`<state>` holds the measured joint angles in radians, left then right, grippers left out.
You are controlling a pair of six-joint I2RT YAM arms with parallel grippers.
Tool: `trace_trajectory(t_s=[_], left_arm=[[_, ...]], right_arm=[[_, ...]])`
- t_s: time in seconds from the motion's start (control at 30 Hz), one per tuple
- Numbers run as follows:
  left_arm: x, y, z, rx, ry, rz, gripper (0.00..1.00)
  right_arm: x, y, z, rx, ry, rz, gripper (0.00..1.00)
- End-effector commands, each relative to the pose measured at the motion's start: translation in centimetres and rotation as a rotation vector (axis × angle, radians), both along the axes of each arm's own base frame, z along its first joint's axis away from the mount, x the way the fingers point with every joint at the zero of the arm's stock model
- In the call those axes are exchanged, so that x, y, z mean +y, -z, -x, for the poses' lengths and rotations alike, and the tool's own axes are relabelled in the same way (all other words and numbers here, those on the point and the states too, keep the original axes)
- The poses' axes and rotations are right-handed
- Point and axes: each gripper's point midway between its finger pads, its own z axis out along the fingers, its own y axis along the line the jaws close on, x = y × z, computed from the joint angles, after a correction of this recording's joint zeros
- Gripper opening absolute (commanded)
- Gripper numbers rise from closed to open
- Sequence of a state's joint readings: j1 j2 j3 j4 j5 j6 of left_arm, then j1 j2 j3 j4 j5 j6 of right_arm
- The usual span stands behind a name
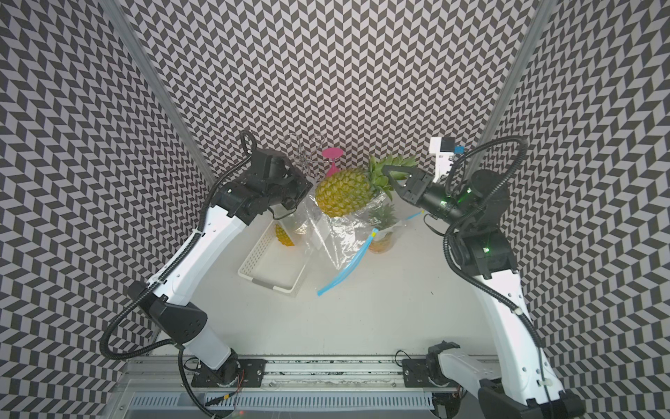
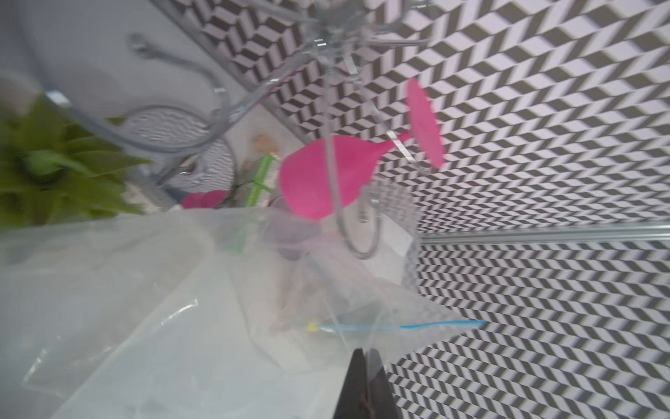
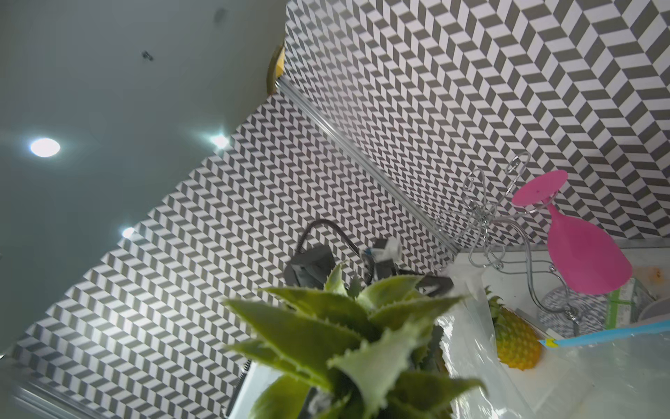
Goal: Open the zip-top bag and take out the pineapple
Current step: Pick up the pineapple from the zipper food storage bag, then place the pineapple in the basket.
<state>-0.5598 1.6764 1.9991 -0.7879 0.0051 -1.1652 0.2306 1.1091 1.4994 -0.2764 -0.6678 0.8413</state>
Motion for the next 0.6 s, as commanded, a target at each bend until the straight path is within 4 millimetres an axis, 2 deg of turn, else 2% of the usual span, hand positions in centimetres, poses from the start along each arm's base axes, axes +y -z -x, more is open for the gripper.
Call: trace_trajectory(t_s=[0.0, 0.2, 0.33, 0.43, 0.57], left_arm=[[-1.9, -5.4, 0.5, -0.118, 0.058, 0.117, 0.0], [0.2, -12.7, 1.1, -0.357, 0.004, 0.188, 0.0], [0.8, -16.8, 2.1, -0.527, 0.043, 0.296, 0.0], [1.1, -18.0, 2.7, -0.576, 0.055, 0.312, 0.0], [1.1, -17.6, 2.8, -0.563, 0.075, 0.335, 0.0]], right_arm=[[0.4, 0.5, 0.7, -0.092, 0.06, 0.136, 0.0], [3.4, 5.6, -0.4, -0.095, 0.098, 0.318, 0.0], [7.4, 8.0, -0.2, -0.156, 0.096, 0.376, 0.0], [10.7, 9.0, 0.7, -0.251, 0.101, 0.414, 0.0], [14.2, 11.0, 1.7, -0.337, 0.098, 0.485, 0.0]])
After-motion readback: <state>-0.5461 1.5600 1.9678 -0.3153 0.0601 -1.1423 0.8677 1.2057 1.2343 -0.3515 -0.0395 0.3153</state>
